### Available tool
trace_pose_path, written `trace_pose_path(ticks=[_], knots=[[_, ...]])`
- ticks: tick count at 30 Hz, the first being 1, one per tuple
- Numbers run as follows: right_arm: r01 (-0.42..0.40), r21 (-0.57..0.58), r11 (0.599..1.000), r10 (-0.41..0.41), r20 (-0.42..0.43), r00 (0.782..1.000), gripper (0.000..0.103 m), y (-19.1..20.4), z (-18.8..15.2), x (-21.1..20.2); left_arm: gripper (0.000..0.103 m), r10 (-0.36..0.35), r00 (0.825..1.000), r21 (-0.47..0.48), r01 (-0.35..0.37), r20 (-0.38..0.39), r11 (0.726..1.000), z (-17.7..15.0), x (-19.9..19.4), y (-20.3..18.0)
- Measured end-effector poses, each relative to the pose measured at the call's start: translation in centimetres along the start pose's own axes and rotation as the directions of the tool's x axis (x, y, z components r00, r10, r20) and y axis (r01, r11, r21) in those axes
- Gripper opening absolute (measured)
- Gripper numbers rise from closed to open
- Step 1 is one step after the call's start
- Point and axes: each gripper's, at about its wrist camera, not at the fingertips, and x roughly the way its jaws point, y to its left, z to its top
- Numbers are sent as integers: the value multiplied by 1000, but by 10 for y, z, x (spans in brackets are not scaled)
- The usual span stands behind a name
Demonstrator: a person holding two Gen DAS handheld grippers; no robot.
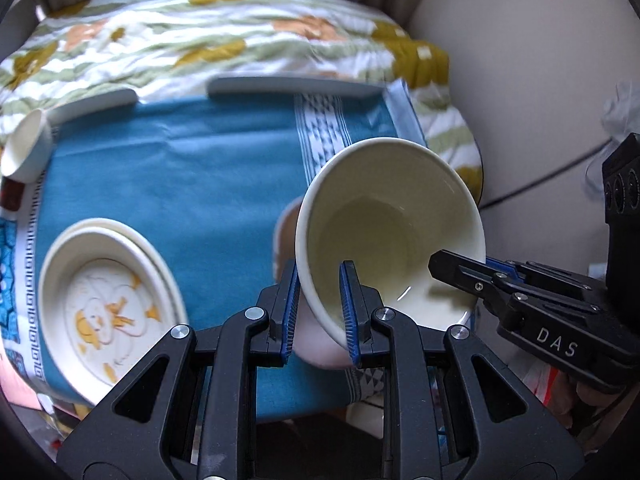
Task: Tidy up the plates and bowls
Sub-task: 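Carry the cream bowl with both grippers and lower it into the pink-beige dish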
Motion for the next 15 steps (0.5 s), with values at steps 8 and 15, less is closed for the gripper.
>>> trace_pose_path(ticks=[8,15], knots=[[15,104,995,-8,-67,998,15,-31,-17,38,18,73,992,134,-59,-101,989,-5,49,-14],[64,103,993,-55,-86,995,15,-34,-19,56,18,110,984,199,-80,-140,977,-1,74,-15]])
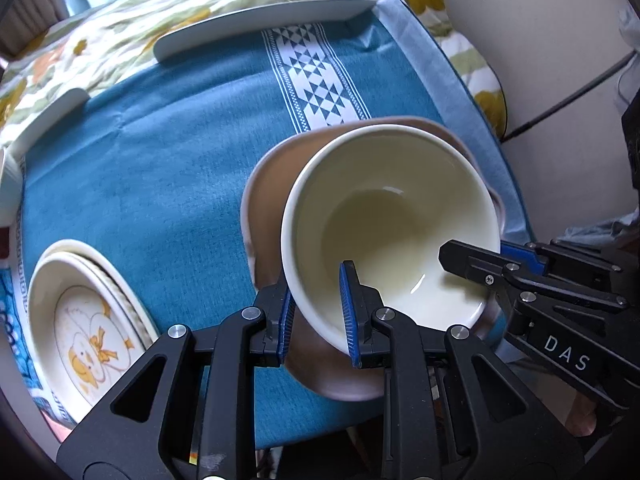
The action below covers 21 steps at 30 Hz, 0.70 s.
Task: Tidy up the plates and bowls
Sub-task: 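Carry the cream bowl with both grippers and lower it into the pink-beige dish, then open both grippers and lift them off the cream bowl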
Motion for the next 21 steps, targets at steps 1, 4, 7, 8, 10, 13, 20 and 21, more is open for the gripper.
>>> trace_pose_path(ticks=[1,4,7,8,10,13,20,21], knots=[[6,0,1000,-6,-1,1000,15,0,0,1,18,5,1000,10,-5,0,1000,1,1,0],[40,-13,999,-40,-4,999,15,2,-1,5,18,17,1000,19,-16,-12,1000,2,6,-1],[50,-9,999,-50,-12,999,15,1,0,8,18,34,999,36,-34,-9,999,1,6,-3],[46,-6,999,-46,-16,999,15,1,0,10,20,38,999,39,-38,-9,999,1,6,-3],[46,-1,999,-46,-24,999,15,1,1,11,20,33,999,39,-33,-8,999,2,6,-1],[49,2,999,-49,-33,998,15,1,0,11,20,28,1000,38,-28,-8,999,3,6,-1],[62,18,998,-61,-41,997,15,4,0,4,20,23,1000,43,-22,-5,999,0,4,-2],[69,16,998,-68,-38,997,15,5,0,2,20,20,1000,41,-20,-5,999,0,4,-2]])
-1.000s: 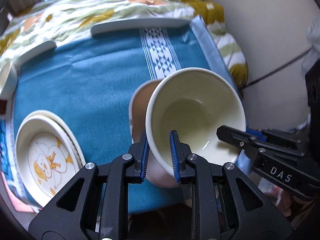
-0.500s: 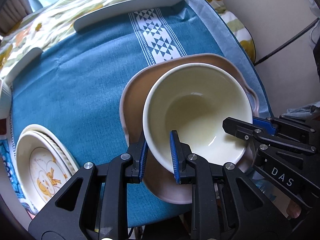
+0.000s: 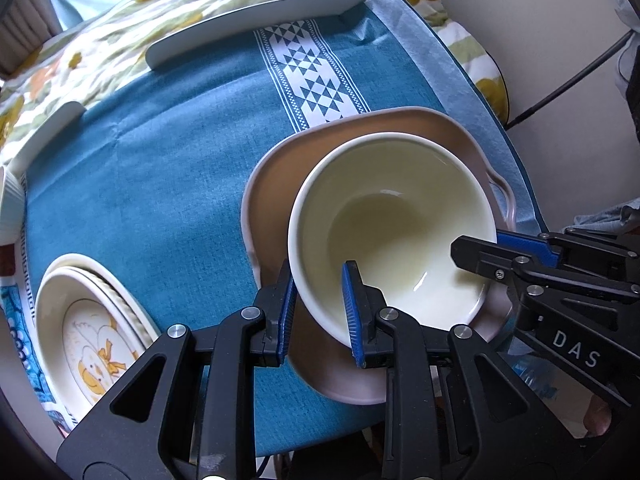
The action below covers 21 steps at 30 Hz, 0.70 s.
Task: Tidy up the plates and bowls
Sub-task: 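Open both grippers and lift them off the cream bowl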
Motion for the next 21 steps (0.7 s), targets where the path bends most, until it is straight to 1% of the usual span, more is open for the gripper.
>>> trace_pose_path(ticks=[5,7,9,12,14,15,17,19,21], knots=[[18,6,1000,-18,17,1000,15,-1,-2,-13,20,-2,1000,-9,2,12,1000,-2,-9,1],[7,8,1000,-7,36,999,15,-1,-4,-25,20,-6,1000,-18,6,26,1000,-3,-18,2],[-2,0,1000,2,55,998,15,1,-5,-37,20,-12,999,-33,14,50,999,-4,-31,5],[-29,-42,999,33,99,995,15,10,-2,-60,20,-20,994,-73,28,111,997,-7,-62,14],[-48,-98,994,61,130,990,15,24,4,-75,20,-11,985,-122,32,172,992,-12,-89,26],[-57,-127,990,75,138,988,15,32,7,-80,20,6,979,-152,25,202,988,-16,-103,33],[-83,-204,975,114,145,983,15,50,14,-90,20,52,963,-228,10,265,974,-27,-133,52],[-93,-270,958,137,151,979,15,66,21,-95,21,95,945,-300,3,312,954,-40,-158,73],[-117,-353,928,179,149,973,15,92,31,-101,34,163,922,-382,-18,350,924,-54,-186,101]])
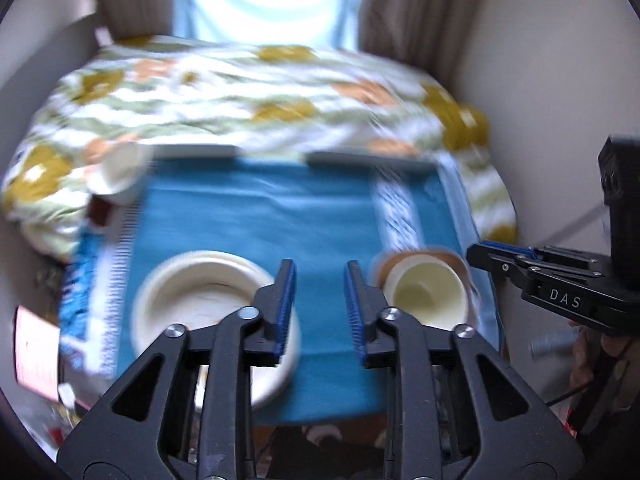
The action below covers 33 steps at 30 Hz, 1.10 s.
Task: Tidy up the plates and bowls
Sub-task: 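Open both grippers and lift them off the cream bowl, then grasp the rim of the white bowl with both grippers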
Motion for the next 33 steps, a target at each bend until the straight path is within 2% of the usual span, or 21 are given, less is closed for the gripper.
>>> trace_pose_path(ticks=[2,3,4,5,6,7,11,13,16,18,20,23,25,27,29,31,32,33], knots=[[-33,-59,998,34,13,999,20,19,14,3,87,51,997,-55,-48,56,997,7,-20,29],[-47,-96,994,50,21,999,32,32,24,5,94,71,994,-73,-66,80,995,10,-26,38],[-65,-134,989,70,31,997,49,48,34,7,97,103,987,-102,-91,120,991,13,-37,55],[-75,-155,985,81,34,996,59,56,39,10,98,119,984,-117,-103,135,988,15,-43,67],[-83,-188,979,91,34,995,77,70,49,15,99,137,981,-134,-119,139,984,18,-46,80],[-85,-210,974,94,33,995,89,80,56,19,99,162,978,-162,-139,134,977,23,-48,98],[-100,-294,950,113,27,993,93,125,92,45,100,164,977,-272,-123,137,955,32,-44,163],[-114,-328,938,124,12,992,102,148,110,67,100,149,982,-338,-103,113,935,41,-32,198],[-180,-364,914,179,-37,983,102,179,133,108,100,109,990,-407,-61,95,911,50,-6,241],[-202,-393,897,177,-99,979,102,199,147,142,100,90,993,-432,-49,75,901,54,14,261],[-191,-416,889,141,-147,979,102,212,158,167,100,74,996,-447,-45,48,893,57,41,281],[-157,-428,890,96,-159,983,102,227,168,205,100,93,996,-474,-75,16,878,58,78,310],[-145,-427,893,93,-141,986,102,232,173,219,98,40,999,-510,-33,3,859,57,104,328],[-151,-441,885,88,-159,983,102,240,179,243,92,2,1000,-534,-9,-13,845,57,126,339],[-152,-441,884,70,-197,978,102,246,185,271,76,-28,999,-551,4,-36,834,57,147,347],[-166,-432,886,66,-237,969,101,249,189,296,69,-57,997,-571,20,-46,821,57,164,353],[-172,-426,888,67,-249,966,100,250,190,305,63,-69,997,-586,28,-47,810,57,173,358],[-182,-414,892,70,-270,960,93,250,191,317,60,-74,996,-597,32,-46,802,57,179,361]])
